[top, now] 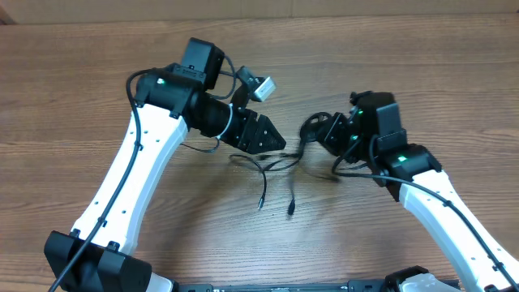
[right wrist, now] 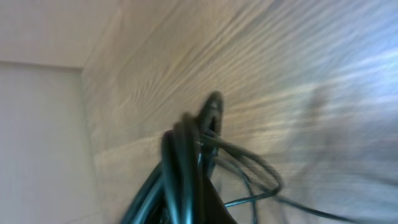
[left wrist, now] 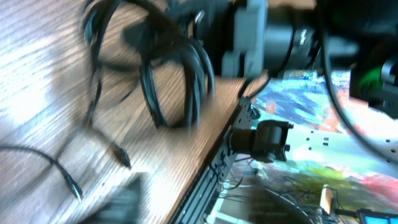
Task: Untangle cables
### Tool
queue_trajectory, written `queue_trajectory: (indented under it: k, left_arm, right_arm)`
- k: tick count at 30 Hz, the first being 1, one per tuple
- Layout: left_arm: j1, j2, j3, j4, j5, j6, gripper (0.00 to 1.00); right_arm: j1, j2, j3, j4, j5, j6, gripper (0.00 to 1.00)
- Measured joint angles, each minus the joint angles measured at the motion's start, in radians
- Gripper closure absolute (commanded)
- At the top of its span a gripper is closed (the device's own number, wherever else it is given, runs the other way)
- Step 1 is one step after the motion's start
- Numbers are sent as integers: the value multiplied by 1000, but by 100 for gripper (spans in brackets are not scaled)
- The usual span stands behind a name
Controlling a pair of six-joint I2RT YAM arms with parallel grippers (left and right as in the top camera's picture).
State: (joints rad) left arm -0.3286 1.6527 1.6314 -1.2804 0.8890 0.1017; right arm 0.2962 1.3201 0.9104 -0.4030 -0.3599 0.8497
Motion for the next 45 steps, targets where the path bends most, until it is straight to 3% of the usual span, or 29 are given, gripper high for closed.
queue_trajectory:
  k: [8,18,23,29,37,45]
  left_arm:
    - [60,0,0,-37,-3,34,28]
    - [94,0,0,-14,28,47,34]
    - [109,0,0,10,109,61,38]
    - [158,0,0,55,313,69,51]
    - [167,0,0,85,463,54,51]
    - [167,0,0,89,420,-26,41]
  right_arm:
    - [-61,-13,0,172,-61,-174,96]
    - [-61,-19,-1,506,-378,-324,96]
    - [-61,-22,-1,608,-531,-337,96]
    - [-60,-23,-1,619,-610,-325,96]
    - [-31,-23,-1,645,-632,-298,96]
    - [-23,-23,-1,651,-581,-198,96]
